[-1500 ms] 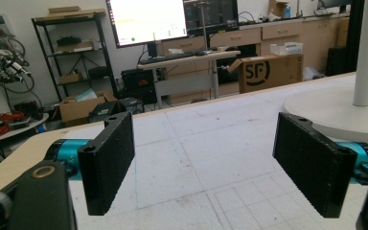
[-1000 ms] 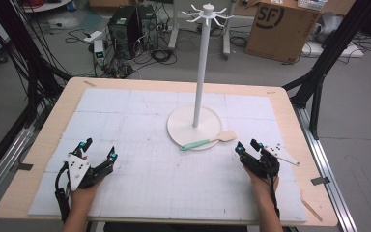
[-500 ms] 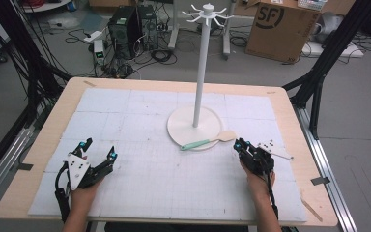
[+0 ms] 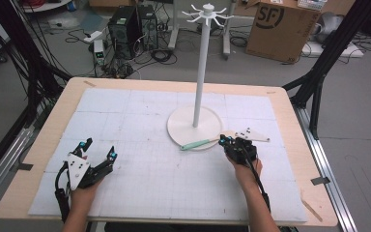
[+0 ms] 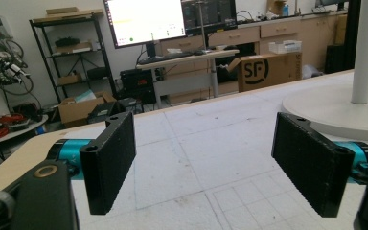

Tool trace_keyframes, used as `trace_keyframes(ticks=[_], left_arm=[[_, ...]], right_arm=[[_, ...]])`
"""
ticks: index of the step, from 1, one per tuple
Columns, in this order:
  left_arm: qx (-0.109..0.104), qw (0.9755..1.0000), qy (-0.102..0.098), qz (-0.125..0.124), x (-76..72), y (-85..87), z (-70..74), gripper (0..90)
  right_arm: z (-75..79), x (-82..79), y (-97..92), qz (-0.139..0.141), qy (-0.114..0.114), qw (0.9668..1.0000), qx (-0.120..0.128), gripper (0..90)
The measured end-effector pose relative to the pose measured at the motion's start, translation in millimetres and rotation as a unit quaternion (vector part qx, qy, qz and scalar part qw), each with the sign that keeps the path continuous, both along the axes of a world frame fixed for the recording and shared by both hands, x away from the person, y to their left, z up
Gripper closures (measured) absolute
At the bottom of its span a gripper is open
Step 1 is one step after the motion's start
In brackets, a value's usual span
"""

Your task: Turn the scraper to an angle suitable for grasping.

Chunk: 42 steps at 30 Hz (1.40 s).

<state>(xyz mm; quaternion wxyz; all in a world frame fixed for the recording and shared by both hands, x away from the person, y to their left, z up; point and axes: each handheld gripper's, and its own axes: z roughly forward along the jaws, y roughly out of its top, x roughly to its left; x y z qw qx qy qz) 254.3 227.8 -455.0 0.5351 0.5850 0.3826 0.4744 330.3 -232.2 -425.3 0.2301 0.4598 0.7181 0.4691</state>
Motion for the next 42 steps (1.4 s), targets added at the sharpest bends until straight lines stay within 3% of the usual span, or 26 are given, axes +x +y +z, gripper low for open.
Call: trace_keyframes(ticks=[12, 28, 42], left_arm=[[0.001, 1.0000, 0.001, 0.000, -0.1, 0.1, 0.1, 24.0], [0.001, 1.0000, 0.001, -0.001, -0.1, 0.1, 0.0, 24.1], [0.002, 1.0000, 0.000, -0.001, 0.0, -0.1, 0.0, 24.1]], right_arm=[[-3.2, 26.8, 16.3, 0.022, 0.062, 0.9976, -0.022, 90.0], [-1.6, 47.6, 25.5, 0.022, 0.088, 0.9952, -0.036, 90.0], [-8.3, 52.3, 27.9, 0.020, 0.104, 0.9932, -0.047, 90.0]])
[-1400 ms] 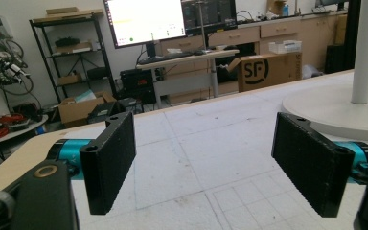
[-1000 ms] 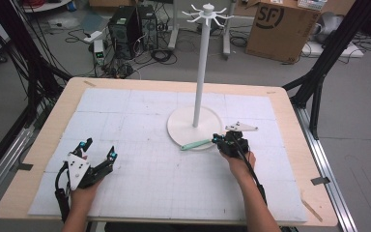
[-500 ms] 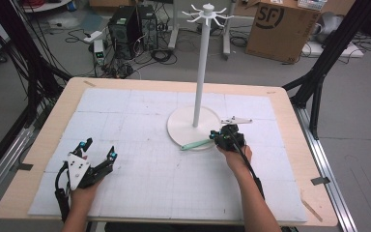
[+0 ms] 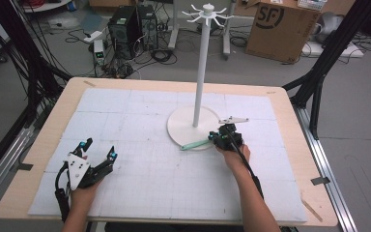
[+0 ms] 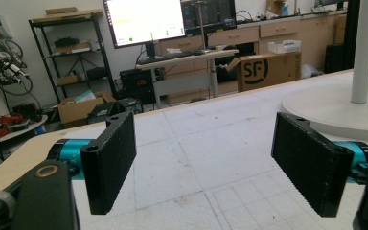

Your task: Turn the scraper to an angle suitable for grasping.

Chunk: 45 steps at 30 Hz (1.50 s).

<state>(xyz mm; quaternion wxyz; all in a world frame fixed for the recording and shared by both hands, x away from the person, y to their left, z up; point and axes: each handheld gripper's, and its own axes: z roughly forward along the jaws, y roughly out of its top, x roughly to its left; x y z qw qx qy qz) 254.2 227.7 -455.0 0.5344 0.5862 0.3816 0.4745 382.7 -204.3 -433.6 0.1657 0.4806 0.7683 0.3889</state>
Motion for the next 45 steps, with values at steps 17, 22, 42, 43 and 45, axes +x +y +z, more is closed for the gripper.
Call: trace_keyframes(ticks=[17, 22, 42, 43, 45], left_arm=[[0.000, 1.0000, 0.000, 0.000, 0.1, 0.0, 0.0, 24.2], [0.000, 1.0000, 0.000, 0.000, 0.1, 0.1, 0.0, 24.2], [0.001, 1.0000, -0.001, 0.000, 0.0, -0.2, 0.0, 24.2], [0.001, 1.0000, -0.001, -0.001, 0.0, -0.2, 0.0, 24.2], [0.000, 1.0000, 0.000, 0.000, 0.0, 0.0, 0.0, 24.1]], right_arm=[[-0.8, 1.8, 3.5, 0.009, 0.006, 0.9999, 0.003, 90.0], [-0.5, 2.8, 4.7, 0.013, 0.011, 0.9998, 0.005, 90.0], [2.6, -0.2, 4.1, 0.023, 0.014, 0.9996, 0.004, 90.0], [1.9, 0.4, 4.0, 0.022, 0.015, 0.9996, 0.003, 90.0], [0.4, 1.2, 3.3, 0.019, 0.020, 0.9996, 0.004, 89.5]])
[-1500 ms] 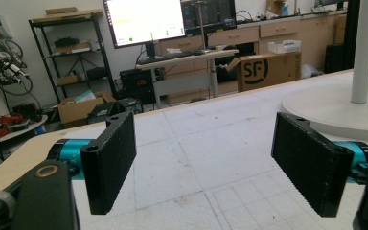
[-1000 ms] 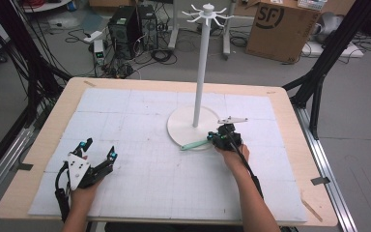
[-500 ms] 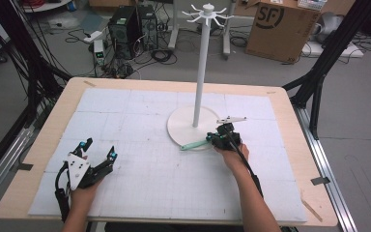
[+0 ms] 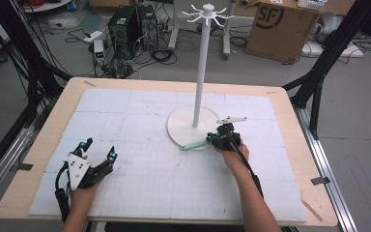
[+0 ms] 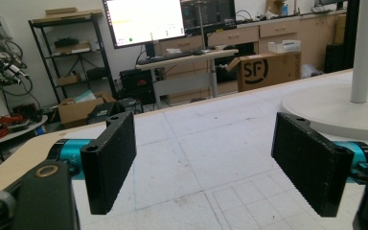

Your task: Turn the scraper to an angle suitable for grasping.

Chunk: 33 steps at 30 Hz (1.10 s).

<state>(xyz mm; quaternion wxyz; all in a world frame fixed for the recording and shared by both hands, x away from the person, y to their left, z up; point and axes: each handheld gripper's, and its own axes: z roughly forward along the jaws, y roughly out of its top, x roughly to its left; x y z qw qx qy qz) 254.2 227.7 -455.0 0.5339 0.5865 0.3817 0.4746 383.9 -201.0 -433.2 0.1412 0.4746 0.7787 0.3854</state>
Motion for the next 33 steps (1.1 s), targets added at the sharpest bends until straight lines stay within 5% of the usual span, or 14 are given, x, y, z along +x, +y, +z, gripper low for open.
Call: trace_keyframes(ticks=[23, 33], left_arm=[[0.000, 1.0000, -0.001, -0.001, 0.0, -0.3, 0.0, 24.1], [0.001, 1.0000, -0.001, -0.001, -0.1, -0.3, -0.1, 24.1]], right_arm=[[4.8, -8.1, -2.3, 0.012, 0.016, 0.9997, 0.010, 89.7], [2.5, -7.7, -2.7, 0.007, 0.003, 1.0000, 0.003, 87.7]])
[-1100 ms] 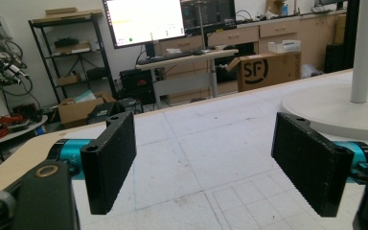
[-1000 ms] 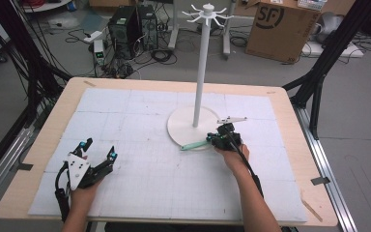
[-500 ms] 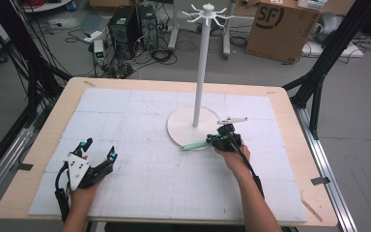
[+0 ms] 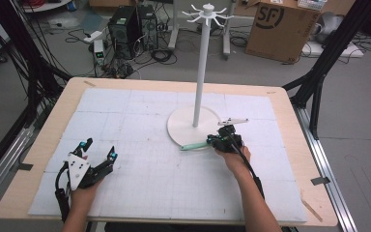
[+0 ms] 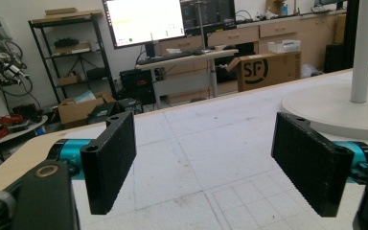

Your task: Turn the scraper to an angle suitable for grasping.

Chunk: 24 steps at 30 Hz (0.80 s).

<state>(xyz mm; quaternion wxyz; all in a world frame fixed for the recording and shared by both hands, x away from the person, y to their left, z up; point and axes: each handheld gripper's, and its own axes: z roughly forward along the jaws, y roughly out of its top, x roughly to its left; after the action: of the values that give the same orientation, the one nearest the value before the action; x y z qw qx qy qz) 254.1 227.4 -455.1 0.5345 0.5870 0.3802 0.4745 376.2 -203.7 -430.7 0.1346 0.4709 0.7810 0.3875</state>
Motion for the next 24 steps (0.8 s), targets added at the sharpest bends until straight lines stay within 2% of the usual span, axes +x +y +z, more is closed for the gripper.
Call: trace_keyframes(ticks=[3, 13, 24], left_arm=[[0.000, 1.0000, 0.000, 0.000, 0.1, 0.1, 0.0, 24.2], [0.000, 1.0000, 0.000, 0.000, -0.1, 0.0, 0.0, 24.1], [0.001, 1.0000, 0.000, 0.000, -0.1, -0.1, 0.0, 24.2]], right_arm=[[-0.7, 0.4, -0.8, -0.001, 0.004, 1.0000, 0.001, 90.0], [0.8, -4.4, -1.8, 0.001, 0.004, 1.0000, 0.002, 90.0], [2.9, -12.3, -2.4, 0.007, 0.015, 0.9999, 0.005, 90.0]])
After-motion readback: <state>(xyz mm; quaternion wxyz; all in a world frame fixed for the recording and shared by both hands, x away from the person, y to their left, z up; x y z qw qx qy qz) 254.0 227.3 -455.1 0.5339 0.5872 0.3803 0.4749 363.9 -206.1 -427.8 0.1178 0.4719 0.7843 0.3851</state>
